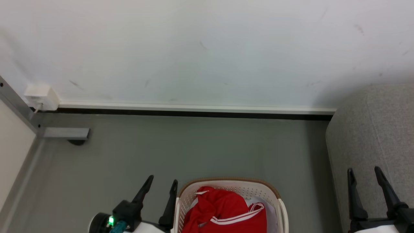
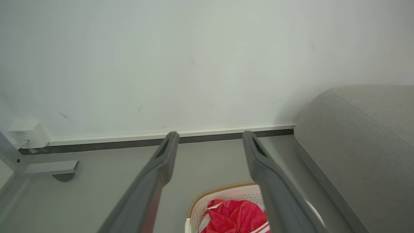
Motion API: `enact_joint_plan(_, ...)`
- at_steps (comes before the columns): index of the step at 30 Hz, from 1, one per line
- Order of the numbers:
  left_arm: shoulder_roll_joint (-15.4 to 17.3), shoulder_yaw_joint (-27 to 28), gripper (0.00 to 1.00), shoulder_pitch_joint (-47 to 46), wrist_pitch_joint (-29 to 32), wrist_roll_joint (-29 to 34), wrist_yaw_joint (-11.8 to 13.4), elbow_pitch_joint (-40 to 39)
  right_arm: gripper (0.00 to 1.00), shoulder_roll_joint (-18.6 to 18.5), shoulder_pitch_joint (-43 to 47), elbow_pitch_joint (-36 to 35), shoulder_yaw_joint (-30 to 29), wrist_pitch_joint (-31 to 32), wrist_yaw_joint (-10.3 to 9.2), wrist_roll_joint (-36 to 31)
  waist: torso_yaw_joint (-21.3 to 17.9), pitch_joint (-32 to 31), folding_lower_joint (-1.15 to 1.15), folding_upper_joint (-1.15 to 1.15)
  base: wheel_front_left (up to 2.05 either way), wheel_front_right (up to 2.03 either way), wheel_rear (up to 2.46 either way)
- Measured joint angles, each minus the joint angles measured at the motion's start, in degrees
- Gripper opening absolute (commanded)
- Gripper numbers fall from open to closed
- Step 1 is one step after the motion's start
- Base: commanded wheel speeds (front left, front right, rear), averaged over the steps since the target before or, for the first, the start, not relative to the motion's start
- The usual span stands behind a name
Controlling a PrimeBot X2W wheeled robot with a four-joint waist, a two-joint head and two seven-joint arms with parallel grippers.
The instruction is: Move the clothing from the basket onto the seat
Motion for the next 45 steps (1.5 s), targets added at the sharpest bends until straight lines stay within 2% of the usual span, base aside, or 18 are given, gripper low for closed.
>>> enact_joint_plan(7, -0.02, -6.10, 1.00, -9.37, 0.00, 0.48, -2.22, 8.33, 1.00, 0.00, -4.89, -1.54, 0.45, -0.01, 0.00, 0.40, -1.20, 6.97, 0.01, 0.00, 0.00, 0.00, 0.00)
enact_joint_plan(11, -0.01, -10.04, 1.00, -14.15, -0.01, 0.67, -3.24, 16.80, 1.00, -0.02, -7.61, -2.20, 1.19, -0.01, 0.00, 0.65, -2.30, 11.26, 0.01, 0.00, 0.00, 0.00, 0.00)
enact_joint_plan(17, -0.03, -14.96, 1.00, -21.61, 0.13, 1.57, -3.48, 27.00, 1.00, -0.02, -11.66, -3.54, 2.00, -0.01, 0.00, 2.05, -4.65, 17.29, 0.01, 0.00, 0.00, 0.00, 0.00)
enact_joint_plan(21, -0.04, -18.49, 1.00, -26.35, 3.85, 2.45, -3.28, 34.41, 1.00, -0.02, -14.11, -4.90, 2.64, -0.01, 0.00, 2.83, -6.11, 21.36, 0.01, 0.00, 0.00, 0.00, 0.00)
enact_joint_plan(27, -0.02, -21.59, 1.00, -32.92, 8.20, 4.32, -1.35, 42.36, 1.00, -0.01, -16.99, -7.08, 3.64, -0.01, 0.00, 4.15, -7.74, 27.46, 0.01, 0.00, 0.00, 0.00, 0.00)
enact_joint_plan(30, -0.04, -22.61, 1.00, -35.60, 9.76, 4.76, 0.46, 44.95, 1.00, -0.02, -18.01, -7.71, 4.32, -0.01, 0.00, 4.82, -8.39, 30.15, 0.01, 0.00, 0.00, 0.00, 0.00)
enact_joint_plan(41, 0.27, -24.40, 1.00, -43.50, 14.11, 4.37, 4.23, 50.61, 1.00, -0.02, -20.93, -9.80, 6.57, -0.01, 0.00, 8.31, -10.45, 37.16, 0.01, 0.00, 0.00, 0.00, 0.00)
enact_joint_plan(45, 0.96, -23.95, 1.00, -46.15, 14.92, 3.94, 4.75, 52.63, 1.00, -0.01, -21.72, -10.55, 7.45, -0.01, 0.00, 9.62, -11.20, 39.20, 0.01, 0.00, 0.00, 0.00, 0.00)
